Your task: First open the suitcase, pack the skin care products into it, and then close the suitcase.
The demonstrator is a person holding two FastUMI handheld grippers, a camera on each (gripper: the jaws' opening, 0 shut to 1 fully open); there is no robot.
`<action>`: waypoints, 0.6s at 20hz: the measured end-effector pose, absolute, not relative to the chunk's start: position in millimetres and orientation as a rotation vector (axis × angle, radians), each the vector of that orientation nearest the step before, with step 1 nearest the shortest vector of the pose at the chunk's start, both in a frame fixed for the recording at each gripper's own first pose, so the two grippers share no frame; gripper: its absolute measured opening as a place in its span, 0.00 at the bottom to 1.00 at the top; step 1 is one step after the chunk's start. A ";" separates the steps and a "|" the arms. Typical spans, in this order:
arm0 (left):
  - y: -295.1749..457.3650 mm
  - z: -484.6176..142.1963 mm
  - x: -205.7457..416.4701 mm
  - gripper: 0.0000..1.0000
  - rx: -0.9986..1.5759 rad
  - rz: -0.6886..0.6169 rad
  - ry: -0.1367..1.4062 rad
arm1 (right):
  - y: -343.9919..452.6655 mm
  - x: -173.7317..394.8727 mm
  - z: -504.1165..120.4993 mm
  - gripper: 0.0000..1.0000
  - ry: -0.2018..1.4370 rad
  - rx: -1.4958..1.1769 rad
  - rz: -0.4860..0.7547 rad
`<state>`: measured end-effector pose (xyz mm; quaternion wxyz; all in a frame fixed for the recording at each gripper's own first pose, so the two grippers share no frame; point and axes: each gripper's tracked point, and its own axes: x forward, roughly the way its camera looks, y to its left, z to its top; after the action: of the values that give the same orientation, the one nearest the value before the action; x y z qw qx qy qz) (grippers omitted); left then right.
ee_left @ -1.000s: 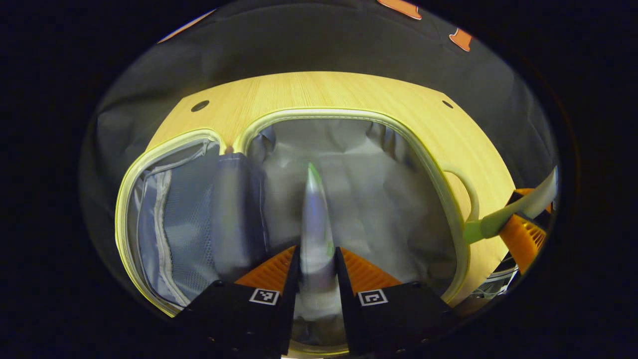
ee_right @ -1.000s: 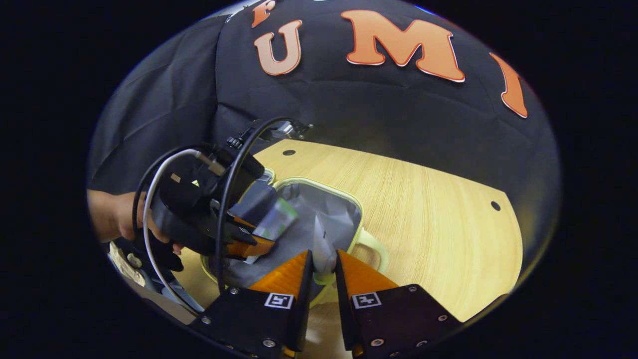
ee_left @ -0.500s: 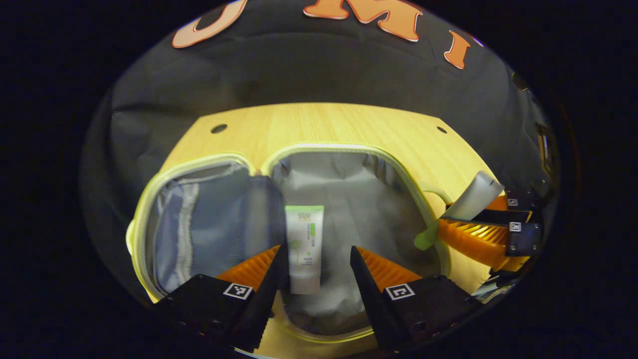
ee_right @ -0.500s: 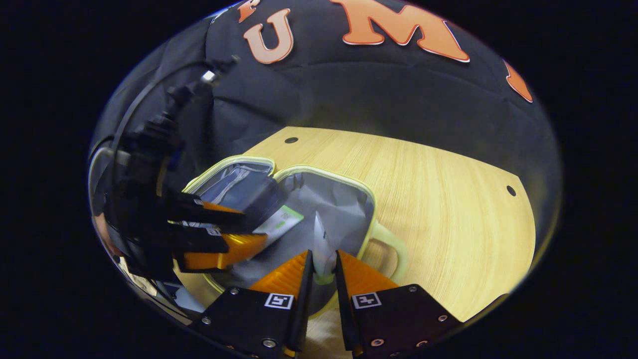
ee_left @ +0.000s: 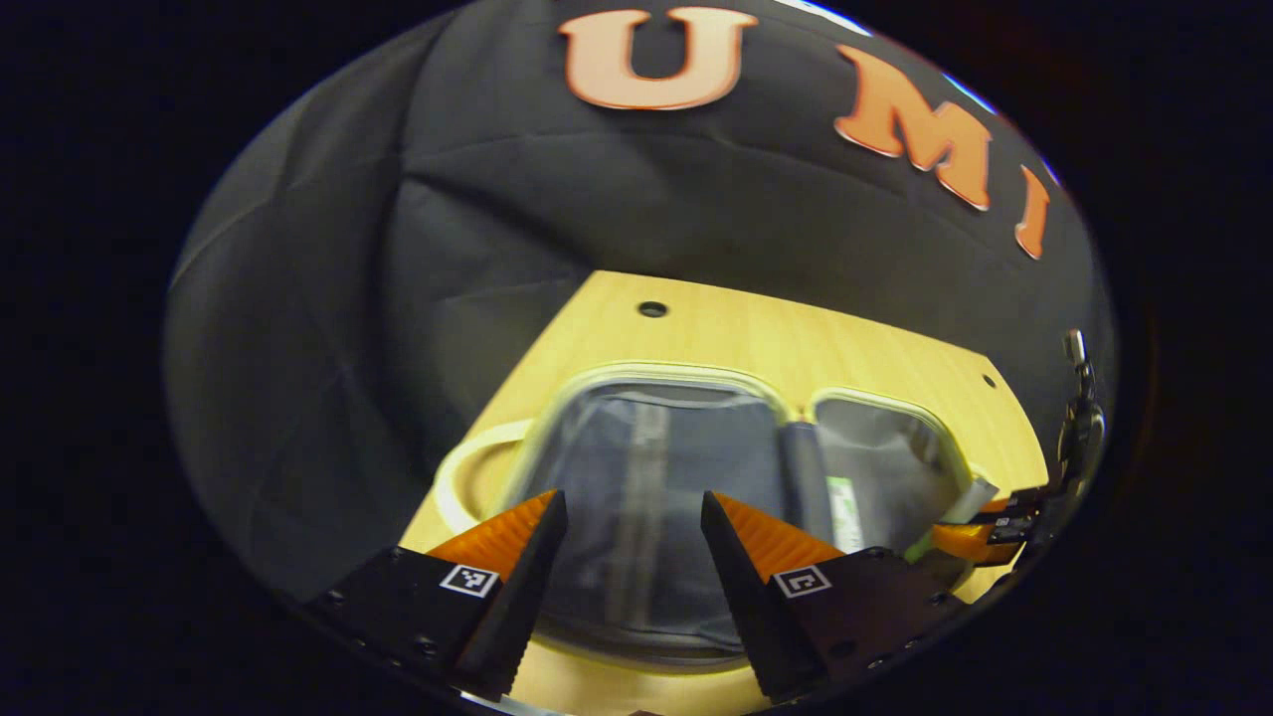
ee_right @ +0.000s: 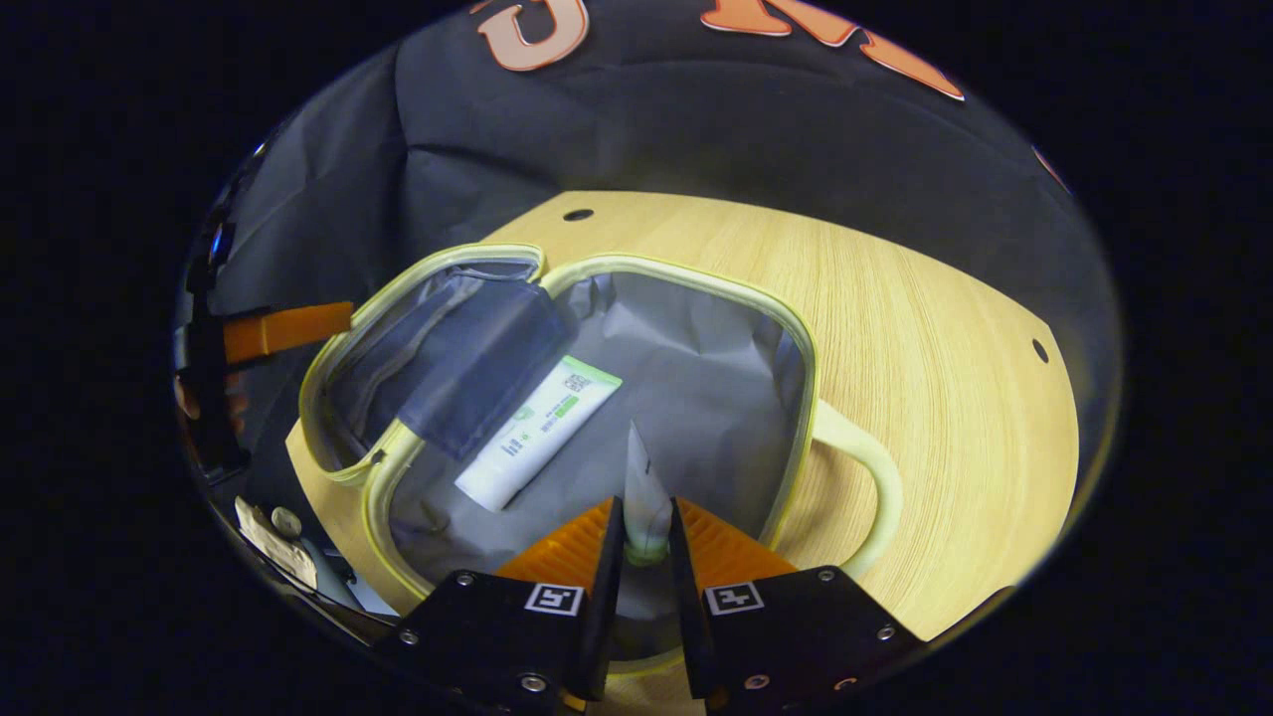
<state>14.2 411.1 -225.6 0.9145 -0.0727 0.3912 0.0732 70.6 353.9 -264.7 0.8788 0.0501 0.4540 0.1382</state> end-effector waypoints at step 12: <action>552.7 -267.9 30.8 0.89 -0.447 0.343 0.753 | 316.6 88.2 -214.6 0.72 0.786 0.136 0.146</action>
<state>30.8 552.7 -267.9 0.8915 -0.2154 0.3626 0.1652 88.2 316.6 -214.6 0.9189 0.0662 0.3822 0.0712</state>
